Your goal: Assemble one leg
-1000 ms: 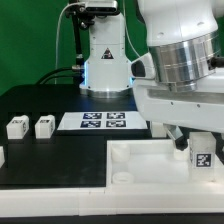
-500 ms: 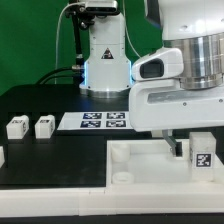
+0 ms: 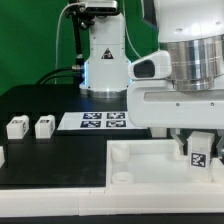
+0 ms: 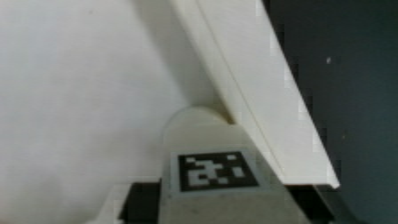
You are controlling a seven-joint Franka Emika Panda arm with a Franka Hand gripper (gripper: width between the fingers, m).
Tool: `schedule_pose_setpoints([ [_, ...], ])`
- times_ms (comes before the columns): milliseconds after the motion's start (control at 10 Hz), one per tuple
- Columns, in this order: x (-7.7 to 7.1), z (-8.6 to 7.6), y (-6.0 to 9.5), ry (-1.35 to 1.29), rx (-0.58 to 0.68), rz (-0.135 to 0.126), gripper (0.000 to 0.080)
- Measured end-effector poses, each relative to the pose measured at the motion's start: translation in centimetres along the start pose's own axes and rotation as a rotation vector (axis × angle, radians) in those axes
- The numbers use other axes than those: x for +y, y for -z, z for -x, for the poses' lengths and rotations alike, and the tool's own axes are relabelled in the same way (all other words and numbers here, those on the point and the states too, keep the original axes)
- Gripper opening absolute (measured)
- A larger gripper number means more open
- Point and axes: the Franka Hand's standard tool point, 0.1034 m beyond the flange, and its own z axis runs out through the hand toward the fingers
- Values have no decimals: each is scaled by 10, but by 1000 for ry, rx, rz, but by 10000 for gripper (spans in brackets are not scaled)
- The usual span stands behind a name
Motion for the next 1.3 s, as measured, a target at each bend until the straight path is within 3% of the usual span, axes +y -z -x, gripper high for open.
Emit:
schedule_pose_setpoints([
  [600,-5,-6,0,-997,-104,-23,294],
  [1100,-5,-5,-1,-1316,-107,-7,294],
  [1200,-5,-3,-2,-1308,-109,-3,351],
  [1300,-5,-3,-2,-1308,-110,-3,351],
])
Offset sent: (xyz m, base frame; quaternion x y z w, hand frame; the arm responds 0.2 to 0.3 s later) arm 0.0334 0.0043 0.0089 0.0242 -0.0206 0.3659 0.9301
